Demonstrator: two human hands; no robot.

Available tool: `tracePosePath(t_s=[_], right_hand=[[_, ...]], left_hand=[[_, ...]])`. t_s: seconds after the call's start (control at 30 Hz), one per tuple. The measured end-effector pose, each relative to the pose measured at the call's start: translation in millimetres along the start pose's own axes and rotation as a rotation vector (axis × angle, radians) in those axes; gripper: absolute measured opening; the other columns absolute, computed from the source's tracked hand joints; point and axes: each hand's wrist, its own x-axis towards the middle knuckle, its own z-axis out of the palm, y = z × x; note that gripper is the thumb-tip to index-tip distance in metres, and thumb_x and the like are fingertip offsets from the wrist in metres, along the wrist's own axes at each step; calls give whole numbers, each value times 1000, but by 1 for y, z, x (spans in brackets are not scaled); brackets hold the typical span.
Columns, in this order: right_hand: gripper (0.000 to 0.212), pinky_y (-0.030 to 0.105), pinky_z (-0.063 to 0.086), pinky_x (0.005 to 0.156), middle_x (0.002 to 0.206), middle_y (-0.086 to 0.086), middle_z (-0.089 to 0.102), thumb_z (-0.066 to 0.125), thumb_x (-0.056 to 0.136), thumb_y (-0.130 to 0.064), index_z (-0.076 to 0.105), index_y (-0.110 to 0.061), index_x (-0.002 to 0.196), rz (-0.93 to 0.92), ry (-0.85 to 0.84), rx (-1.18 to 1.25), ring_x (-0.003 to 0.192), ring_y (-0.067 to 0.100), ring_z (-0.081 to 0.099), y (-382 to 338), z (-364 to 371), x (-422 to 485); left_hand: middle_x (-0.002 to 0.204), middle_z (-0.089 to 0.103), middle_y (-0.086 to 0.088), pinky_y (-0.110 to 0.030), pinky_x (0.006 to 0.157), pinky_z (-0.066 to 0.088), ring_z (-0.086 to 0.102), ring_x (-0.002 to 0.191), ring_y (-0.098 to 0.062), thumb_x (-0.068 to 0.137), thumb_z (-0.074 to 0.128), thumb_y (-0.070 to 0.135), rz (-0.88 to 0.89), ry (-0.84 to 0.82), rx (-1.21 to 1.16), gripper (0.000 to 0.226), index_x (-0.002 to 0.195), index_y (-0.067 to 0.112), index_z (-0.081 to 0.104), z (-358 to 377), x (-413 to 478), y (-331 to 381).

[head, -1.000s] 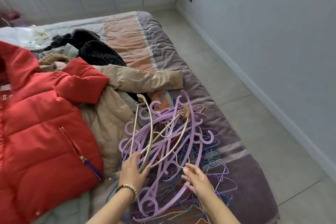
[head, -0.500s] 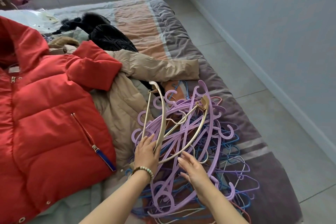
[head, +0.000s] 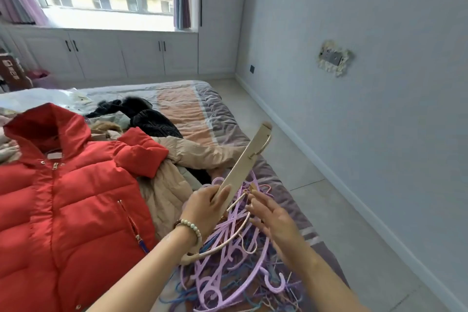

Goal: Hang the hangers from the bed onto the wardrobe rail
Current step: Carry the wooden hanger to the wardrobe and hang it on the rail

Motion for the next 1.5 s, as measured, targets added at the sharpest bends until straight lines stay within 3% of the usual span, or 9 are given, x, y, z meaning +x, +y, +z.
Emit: tracePosePath(t_s=[0.2,0.33,0.5,0.6,0.73,0.9,1.17,1.3,1.5], right_hand=[[56,32,42,104,120,-3,67,68,79,-46,53,-21,127,-192,-68,-44,115,13,61,-131,-16,-111],[43,33,39,109,129,0,61,57,92,-28,48,-19,133,-319,-42,-52,122,16,55,-201,-20,-179],[46,29,37,109,135,2,57,58,91,-26,46,-17,135,-491,74,1,127,18,51,-252,-10,-260],[64,24,45,100,132,10,58,73,75,-29,49,-13,132,-574,141,141,125,20,53,-263,14,-304],[77,26,48,98,126,15,62,84,61,-30,49,-4,124,-702,319,243,120,23,58,-265,56,-364],[44,26,47,99,112,13,69,72,65,-24,55,-3,100,-821,655,221,115,19,61,-258,100,-452],[23,28,48,98,109,15,69,69,72,-27,66,-8,85,-901,1174,106,109,17,64,-252,146,-619],[41,21,51,92,111,14,69,69,70,-28,63,0,98,-943,1370,34,107,16,65,-241,168,-702],[45,24,52,92,108,11,71,67,73,-26,60,3,107,-963,1575,-29,105,19,67,-225,183,-822]], left_hand=[[52,57,3,-22,44,45,56,43,-13,90,44,50,212,-318,-119,49,77,5,61,-45,-42,151],[49,61,0,-18,43,45,56,40,-14,90,41,52,361,-465,-103,49,70,10,56,-79,-67,242],[45,61,-1,-40,56,51,60,56,-39,86,44,60,460,-662,-124,52,54,20,53,-115,-91,317],[47,63,-1,-29,53,53,65,59,-31,79,41,65,573,-736,-95,52,59,21,60,-137,-114,344],[52,65,0,-31,62,57,67,59,-18,78,39,65,731,-896,-60,50,68,24,67,-160,-152,369],[74,73,2,-23,71,54,69,73,-9,85,43,51,917,-1103,-61,44,91,16,68,-177,-202,408],[91,73,2,-20,66,54,69,78,-9,77,68,45,1247,-1341,-144,28,100,28,68,-165,-333,480],[86,72,5,-24,69,56,68,75,-11,72,68,54,1348,-1358,-303,30,92,31,70,-149,-415,502],[97,71,4,-20,72,52,68,80,-11,74,62,45,1408,-1475,-550,42,111,25,65,-127,-539,527]])
